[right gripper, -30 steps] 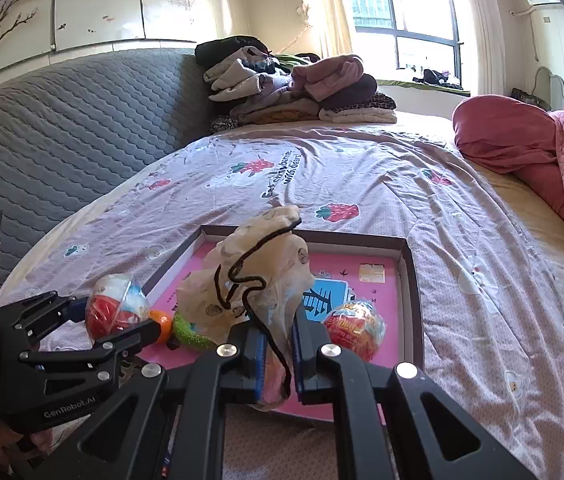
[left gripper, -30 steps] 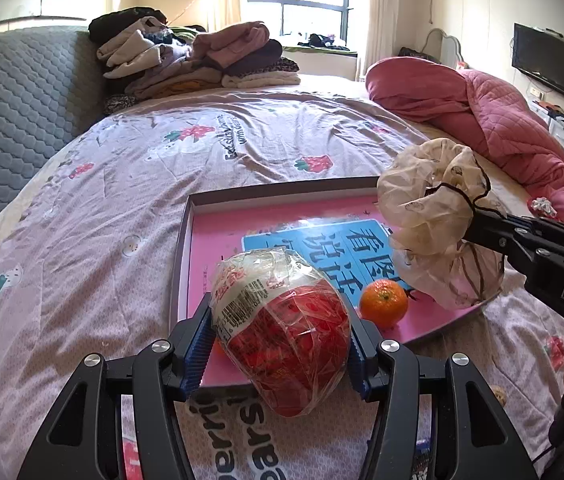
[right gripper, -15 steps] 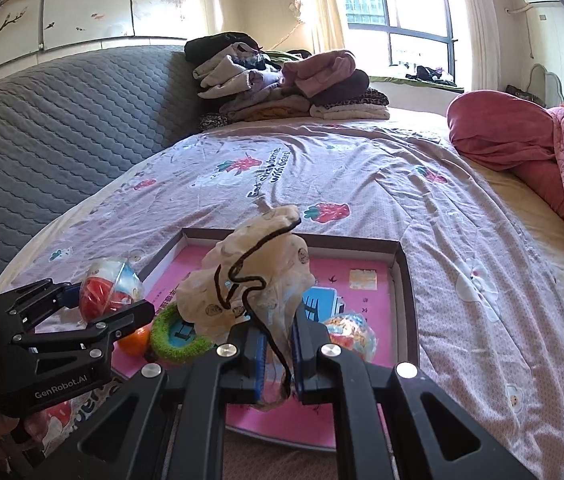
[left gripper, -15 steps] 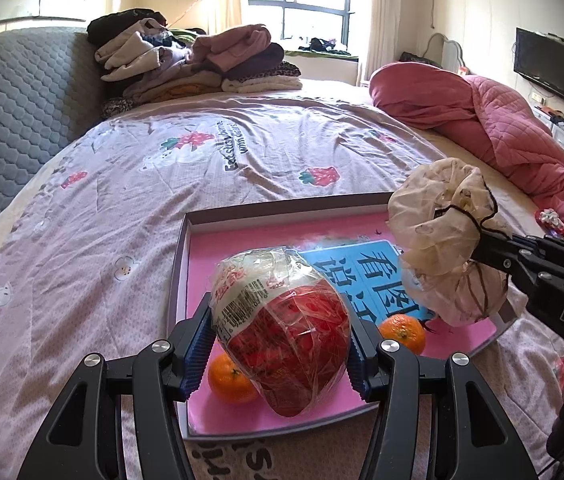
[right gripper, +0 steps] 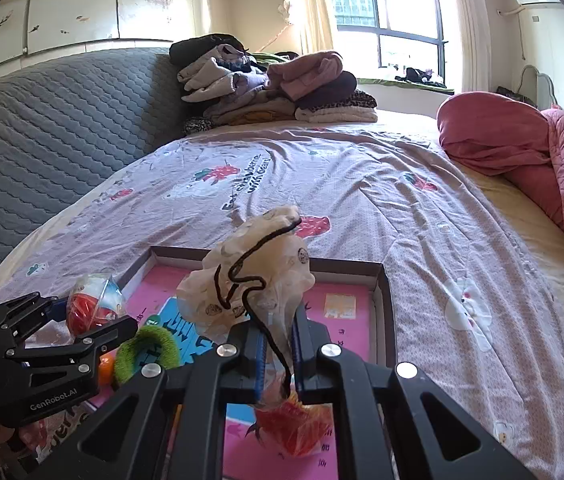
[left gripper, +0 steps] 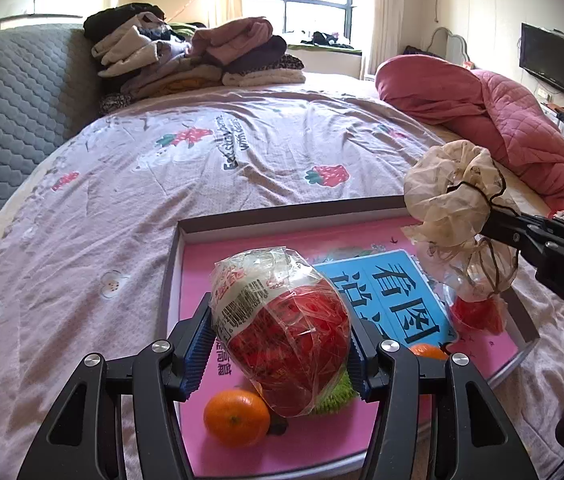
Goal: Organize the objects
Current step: 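Carry the red package with the left tool over the box while the right tool carries the bag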
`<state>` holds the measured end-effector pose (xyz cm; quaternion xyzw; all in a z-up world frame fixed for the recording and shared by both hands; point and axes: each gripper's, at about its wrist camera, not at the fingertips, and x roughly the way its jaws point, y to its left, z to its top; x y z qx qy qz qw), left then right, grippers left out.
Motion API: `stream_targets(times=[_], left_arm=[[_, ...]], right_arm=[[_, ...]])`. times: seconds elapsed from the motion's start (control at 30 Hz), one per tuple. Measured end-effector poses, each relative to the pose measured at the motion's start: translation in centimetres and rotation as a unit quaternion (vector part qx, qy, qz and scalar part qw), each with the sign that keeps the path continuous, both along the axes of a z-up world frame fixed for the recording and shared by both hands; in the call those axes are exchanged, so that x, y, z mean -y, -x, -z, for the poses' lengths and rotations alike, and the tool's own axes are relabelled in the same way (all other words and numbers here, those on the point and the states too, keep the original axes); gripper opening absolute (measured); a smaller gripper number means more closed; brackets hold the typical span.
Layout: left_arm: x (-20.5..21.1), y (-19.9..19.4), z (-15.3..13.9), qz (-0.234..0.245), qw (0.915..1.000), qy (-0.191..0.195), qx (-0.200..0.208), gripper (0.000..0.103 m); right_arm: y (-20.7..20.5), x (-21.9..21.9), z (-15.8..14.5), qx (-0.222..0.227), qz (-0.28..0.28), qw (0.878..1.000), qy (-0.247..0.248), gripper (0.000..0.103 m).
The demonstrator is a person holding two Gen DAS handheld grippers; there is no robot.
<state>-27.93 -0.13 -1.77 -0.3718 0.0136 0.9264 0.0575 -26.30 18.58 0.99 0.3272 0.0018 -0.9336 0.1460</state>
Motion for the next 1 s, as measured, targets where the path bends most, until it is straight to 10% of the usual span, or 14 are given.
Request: stream_targets(times=[1.0], left_arm=[[-0.7, 1.8, 2.6, -0.001, 0.9994, 0.01, 0.033, 0.058]], right_arm=[[4.0, -2.3, 4.5, 0.089, 0.05, 0.995, -0.012, 0.021]])
